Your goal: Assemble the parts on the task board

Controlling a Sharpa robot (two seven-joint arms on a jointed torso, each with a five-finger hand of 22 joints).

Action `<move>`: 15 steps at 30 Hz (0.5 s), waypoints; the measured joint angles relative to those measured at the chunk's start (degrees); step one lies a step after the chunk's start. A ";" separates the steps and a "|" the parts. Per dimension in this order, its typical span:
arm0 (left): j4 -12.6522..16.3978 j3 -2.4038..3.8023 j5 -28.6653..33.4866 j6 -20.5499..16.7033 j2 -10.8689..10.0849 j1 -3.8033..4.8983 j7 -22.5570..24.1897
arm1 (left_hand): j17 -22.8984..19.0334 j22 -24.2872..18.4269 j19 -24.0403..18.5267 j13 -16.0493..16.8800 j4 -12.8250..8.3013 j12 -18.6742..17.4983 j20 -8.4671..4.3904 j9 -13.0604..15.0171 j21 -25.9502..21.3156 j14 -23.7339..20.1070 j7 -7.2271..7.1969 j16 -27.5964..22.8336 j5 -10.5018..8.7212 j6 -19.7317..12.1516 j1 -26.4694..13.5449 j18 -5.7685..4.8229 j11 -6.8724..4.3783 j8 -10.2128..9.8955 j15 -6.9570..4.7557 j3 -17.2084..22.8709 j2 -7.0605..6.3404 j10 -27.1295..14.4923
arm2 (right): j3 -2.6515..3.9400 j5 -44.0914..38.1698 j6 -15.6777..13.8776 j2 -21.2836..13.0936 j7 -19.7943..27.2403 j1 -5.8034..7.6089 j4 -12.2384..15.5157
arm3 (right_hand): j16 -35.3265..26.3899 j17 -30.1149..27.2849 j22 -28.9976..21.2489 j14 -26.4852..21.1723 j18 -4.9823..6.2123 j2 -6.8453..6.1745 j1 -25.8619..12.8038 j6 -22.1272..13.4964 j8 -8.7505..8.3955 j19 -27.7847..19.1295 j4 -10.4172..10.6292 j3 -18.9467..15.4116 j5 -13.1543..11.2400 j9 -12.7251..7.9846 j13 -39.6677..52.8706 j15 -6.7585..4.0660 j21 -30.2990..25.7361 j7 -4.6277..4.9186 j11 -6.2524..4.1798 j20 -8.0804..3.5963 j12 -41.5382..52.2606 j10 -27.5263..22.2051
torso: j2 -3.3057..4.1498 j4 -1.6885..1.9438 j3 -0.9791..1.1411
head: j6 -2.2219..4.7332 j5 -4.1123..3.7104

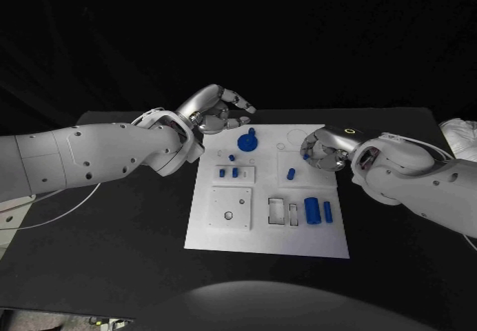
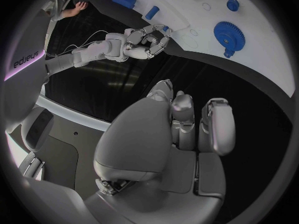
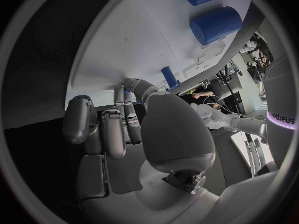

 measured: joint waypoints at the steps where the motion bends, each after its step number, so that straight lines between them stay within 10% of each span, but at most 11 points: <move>1: -0.02 0.00 0.00 0.04 0.02 -0.01 -0.04 | 0.00 0.00 0.00 0.00 0.00 0.00 0.00 -0.02 0.00 0.00 0.00 0.00 0.00 0.00 0.00 0.00 0.00 0.00 0.00 0.00 0.00 0.00 | -0.01 0.05 -0.11 -0.09 0.04 0.00 0.06 | -0.03 0.00 0.00 0.00 0.00 0.00 0.00 0.00 0.00 0.00 0.00 0.00 -0.01 0.03 -0.02 0.00 0.00 0.00 0.00 0.00 0.00 0.00 | -0.01 -0.02 0.00 | 0.00 0.03; 15: -0.35 0.00 -0.01 0.73 0.28 -0.10 -0.63 | -0.12 0.00 0.00 0.01 0.00 0.00 0.00 -0.05 0.00 0.00 0.00 0.00 0.00 0.00 0.00 0.00 0.19 0.00 0.00 0.32 0.00 0.19 | 0.01 0.71 -1.81 -2.52 0.28 1.68 3.05 | -0.44 -0.01 -0.01 0.00 0.00 0.23 0.22 0.00 0.46 0.00 -0.07 -0.07 0.26 0.88 -0.60 0.00 -0.01 0.00 0.20 0.00 0.00 0.60 | -0.09 -0.09 -0.04 | 0.00 0.31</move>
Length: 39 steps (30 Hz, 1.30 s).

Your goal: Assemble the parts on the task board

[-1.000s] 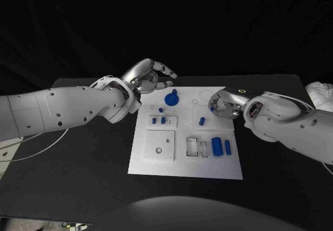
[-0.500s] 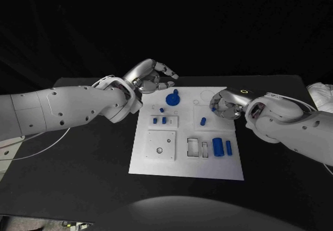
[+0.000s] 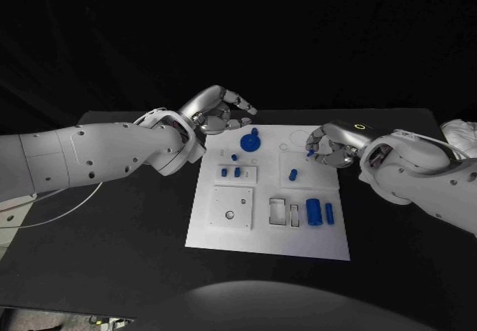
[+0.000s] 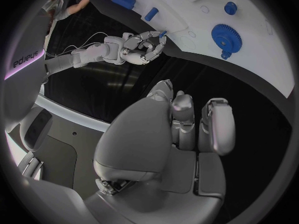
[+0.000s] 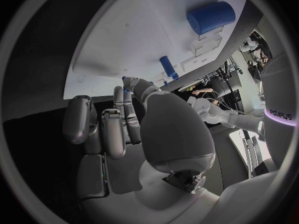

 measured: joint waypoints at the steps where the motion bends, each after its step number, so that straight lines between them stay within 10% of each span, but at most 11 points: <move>1: -0.03 0.00 0.00 0.03 0.04 -0.01 -0.04 | 0.00 0.00 0.00 0.00 0.00 0.00 0.00 0.00 0.00 0.00 0.00 0.00 0.00 0.00 0.00 0.00 0.00 0.00 0.00 0.00 0.00 0.00 | 0.00 0.06 -0.09 -0.14 0.00 0.16 0.28 | 0.00 0.00 0.00 0.00 0.00 0.01 0.00 0.00 0.00 0.00 0.00 0.00 0.00 0.01 -0.02 0.00 0.00 0.00 0.00 0.00 0.00 0.00 | 0.00 0.00 -0.02 | 0.00 -0.04; 26: -1.12 0.00 -0.03 0.72 1.27 -0.62 -0.68 | -0.90 -0.01 -0.21 -0.10 0.00 0.00 0.21 -0.07 -0.97 -0.23 0.21 -0.13 -0.22 0.21 0.00 0.00 0.00 0.00 0.23 0.00 0.00 0.00 | -0.01 2.30 1.28 0.11 -0.03 1.58 11.66 | 0.00 0.04 0.03 0.00 0.00 0.29 -0.31 -0.12 0.19 0.00 0.00 0.00 -0.01 0.99 -0.94 0.01 0.21 0.07 0.20 0.01 -0.42 1.44 | 0.05 0.17 0.09 | 0.00 0.73; 39: -1.60 0.00 -0.05 0.66 2.20 -0.69 -0.70 | -1.38 -0.01 -0.21 -0.09 0.00 0.00 0.21 -0.09 -1.46 -0.40 0.21 -0.44 -0.22 0.20 0.00 0.00 -0.01 0.00 0.40 0.31 0.00 0.00 | 0.04 0.04 5.47 5.95 -0.62 1.34 13.77 | 0.00 0.03 0.02 -0.21 0.00 0.29 -0.31 -0.32 0.18 0.00 0.00 0.00 -0.38 1.10 -1.36 0.22 0.19 0.27 0.31 0.01 -0.46 1.95 | -0.36 1.16 -0.07 | 0.00 2.09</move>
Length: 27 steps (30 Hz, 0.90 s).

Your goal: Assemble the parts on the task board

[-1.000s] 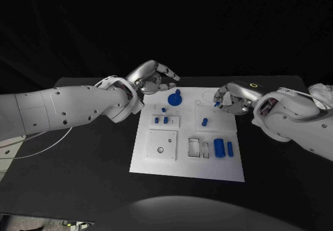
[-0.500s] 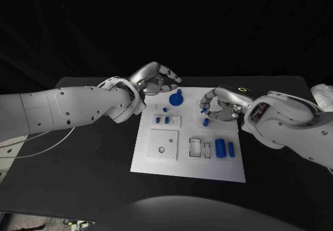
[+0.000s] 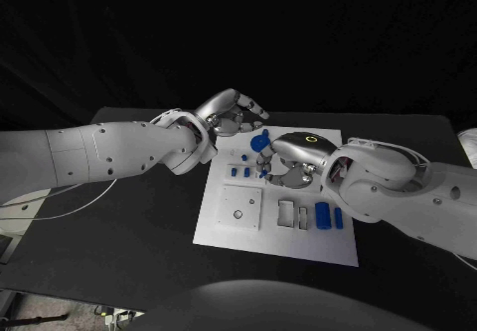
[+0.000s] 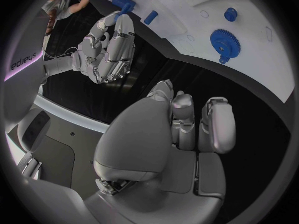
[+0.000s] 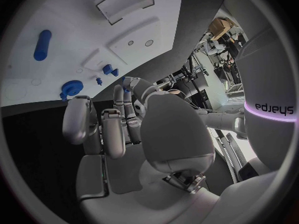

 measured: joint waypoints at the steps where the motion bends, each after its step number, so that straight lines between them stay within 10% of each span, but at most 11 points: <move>1: 0.00 0.00 0.00 -0.01 0.01 0.00 0.00 | 0.00 0.00 0.00 0.00 0.00 0.00 0.00 0.00 0.00 0.00 0.00 0.00 0.00 0.00 0.00 0.00 0.00 0.00 0.00 0.00 0.00 0.00 | 0.00 -0.21 0.23 0.27 -0.06 -0.06 -0.09 | 0.00 0.00 0.00 0.00 0.00 0.00 0.00 0.00 0.00 0.00 0.00 0.00 -0.22 0.00 -0.05 0.00 0.00 0.00 0.09 0.00 -0.18 0.09 | -0.03 0.05 -0.03 | 0.00 0.01; 27: -0.56 0.00 -0.02 -0.10 1.00 -0.01 -0.28 | -0.06 0.00 0.00 -0.04 0.00 0.00 0.00 -0.05 0.01 -0.21 0.00 -0.24 0.00 0.00 0.00 0.00 0.20 0.00 0.21 0.31 0.00 0.20 | -0.03 -10.71 8.64 6.73 -3.08 -3.48 -3.16 | -0.58 -0.02 -0.02 0.00 0.00 0.00 0.00 -0.18 -0.56 -0.22 0.00 0.00 -0.77 -0.05 -0.92 0.00 -0.73 0.17 -0.19 0.22 -1.03 1.04 | -0.80 0.77 -0.42 | 0.00 1.05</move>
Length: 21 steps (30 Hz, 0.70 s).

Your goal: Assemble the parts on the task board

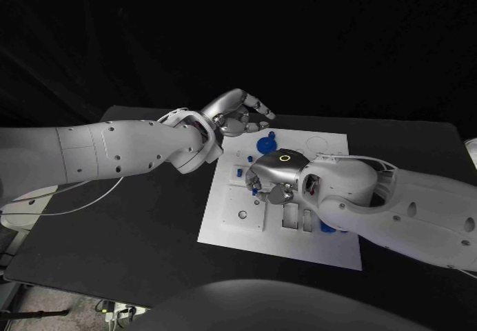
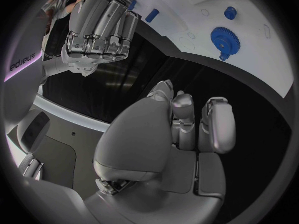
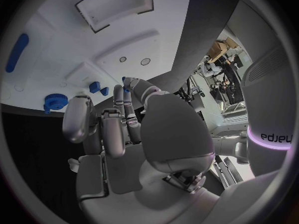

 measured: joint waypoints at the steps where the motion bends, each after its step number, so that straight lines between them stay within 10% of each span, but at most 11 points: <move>1: -0.06 0.00 0.00 0.01 0.08 0.00 -0.01 | 0.00 0.00 0.00 0.00 0.00 0.00 0.00 -0.02 0.00 0.00 0.00 0.00 0.00 0.00 0.00 0.00 0.00 0.00 0.00 0.00 0.00 0.00 | 0.00 -0.14 0.11 0.00 -0.05 -0.11 -0.01 | 0.00 0.00 0.00 0.00 0.00 0.00 0.00 0.00 0.00 0.00 0.00 0.00 0.00 0.00 0.00 0.00 0.00 0.00 0.00 0.00 0.00 0.00 | -0.03 -0.01 -0.04 | 0.00 0.00; 21: -0.42 0.00 -0.01 0.19 0.87 -0.01 -0.31 | 0.00 0.00 0.00 0.01 0.01 0.00 0.00 -0.05 0.00 0.00 0.00 0.00 0.00 0.00 0.00 0.00 0.00 0.00 0.00 0.31 0.00 0.00 | -0.01 -1.66 0.86 0.19 -0.75 -1.89 -1.02 | 0.00 -0.01 -0.01 0.00 0.00 -0.23 -0.23 -0.01 -0.01 0.00 -0.17 0.17 -0.23 -0.07 -0.20 0.00 0.00 0.00 -0.01 0.00 -0.23 0.39 | -0.20 0.19 -0.01 | 0.00 0.80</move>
